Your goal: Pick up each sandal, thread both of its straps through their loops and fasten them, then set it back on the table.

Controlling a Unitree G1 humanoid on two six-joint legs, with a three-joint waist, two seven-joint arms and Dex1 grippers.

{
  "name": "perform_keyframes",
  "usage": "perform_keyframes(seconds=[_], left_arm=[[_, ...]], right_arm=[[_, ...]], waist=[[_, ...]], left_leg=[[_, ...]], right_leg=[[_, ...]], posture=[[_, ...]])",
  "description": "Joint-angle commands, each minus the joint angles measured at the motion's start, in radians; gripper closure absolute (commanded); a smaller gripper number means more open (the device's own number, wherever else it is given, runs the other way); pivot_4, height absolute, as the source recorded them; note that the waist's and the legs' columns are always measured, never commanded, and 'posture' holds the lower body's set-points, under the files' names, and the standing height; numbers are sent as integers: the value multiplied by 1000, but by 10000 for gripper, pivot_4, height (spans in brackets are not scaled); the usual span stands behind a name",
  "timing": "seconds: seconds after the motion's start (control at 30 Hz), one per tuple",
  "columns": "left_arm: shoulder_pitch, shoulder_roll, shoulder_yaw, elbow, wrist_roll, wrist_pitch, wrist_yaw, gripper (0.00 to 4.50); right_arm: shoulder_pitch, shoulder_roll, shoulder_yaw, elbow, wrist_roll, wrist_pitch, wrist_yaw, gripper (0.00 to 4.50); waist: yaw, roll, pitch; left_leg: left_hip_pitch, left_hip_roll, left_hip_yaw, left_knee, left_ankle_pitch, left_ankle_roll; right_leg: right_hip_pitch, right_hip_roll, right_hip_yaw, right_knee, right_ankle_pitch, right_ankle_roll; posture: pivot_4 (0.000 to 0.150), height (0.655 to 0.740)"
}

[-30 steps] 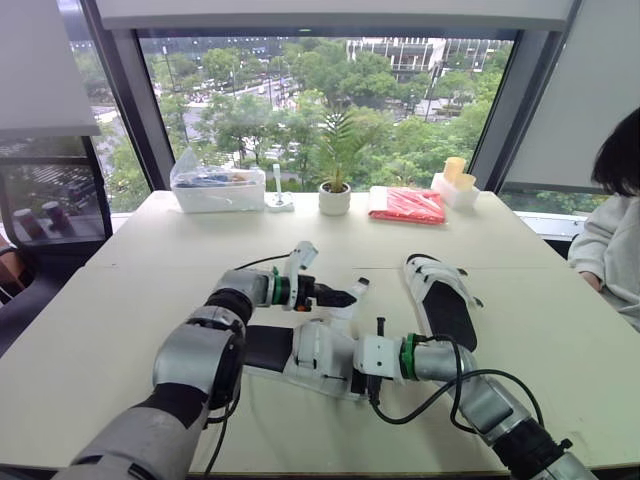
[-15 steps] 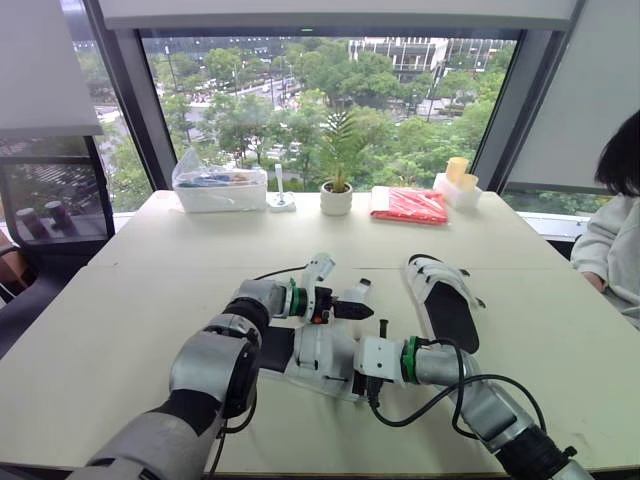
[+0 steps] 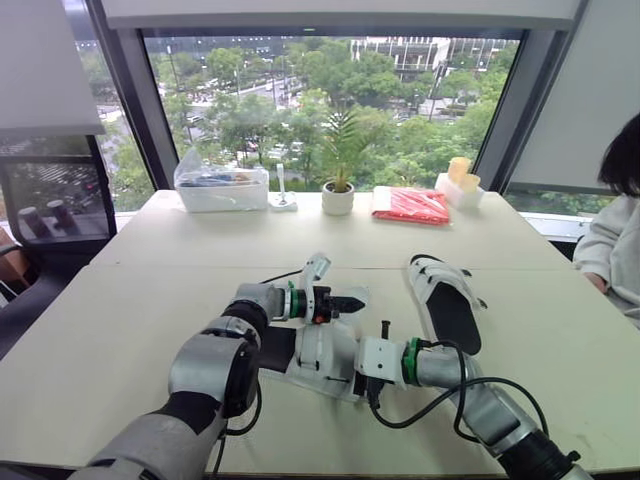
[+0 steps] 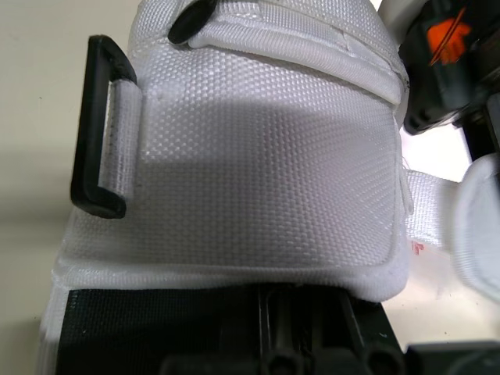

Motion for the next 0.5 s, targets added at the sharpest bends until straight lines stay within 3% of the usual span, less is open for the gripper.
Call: perform_keyframes(seconds=[0.03,0.3,0.5], left_arm=[[-12,31,-17,-24,-1,-29,-134,43527],[74,139,-78,-89,16,-155,-365,43527],[137,191,-85,-153,-19,-107,-437,43527]], right_arm=[[68,-28,55,53,-45,55,38,45000],[75,-27,55,55,-46,51,33,45000],[64,-23,64,76,-47,33,33,45000]], waist=[[0,0,0],[-1,0,0],[-7,0,0]], left_leg=[[0,0,0,0,0,0],[-8,0,0,1,5,-8],[-8,0,0,1,2,-4]], right_leg=[[0,0,0,0,0,0],[-8,0,0,1,0,0],[-9,0,0,2,0,0]], posture=[[1500,7374],[1500,7374],[1500,7374]])
